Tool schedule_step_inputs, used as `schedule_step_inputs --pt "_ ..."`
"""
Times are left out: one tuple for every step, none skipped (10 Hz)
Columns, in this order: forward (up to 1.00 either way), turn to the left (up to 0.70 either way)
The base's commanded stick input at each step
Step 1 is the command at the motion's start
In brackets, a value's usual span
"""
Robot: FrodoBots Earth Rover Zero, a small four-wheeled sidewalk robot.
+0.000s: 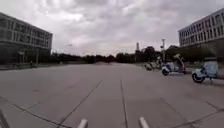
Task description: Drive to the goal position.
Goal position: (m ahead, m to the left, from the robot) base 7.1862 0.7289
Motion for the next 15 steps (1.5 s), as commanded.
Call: schedule_step_inputs --pt "0.70 0.00" --pt "0.70 0.00" --pt "0.70 0.00" --pt "0.70 0.00" --pt "0.70 0.00" --pt "0.70 0.00" --pt "0.70 0.00" --pt "0.70 0.00" --pt "0.70 0.00" --pt "0.70 0.00" --pt "0.70 0.00" --pt "0.70 0.00" --pt "0.70 0.00" --pt "0.70 0.00" --pt "0.70 0.00"
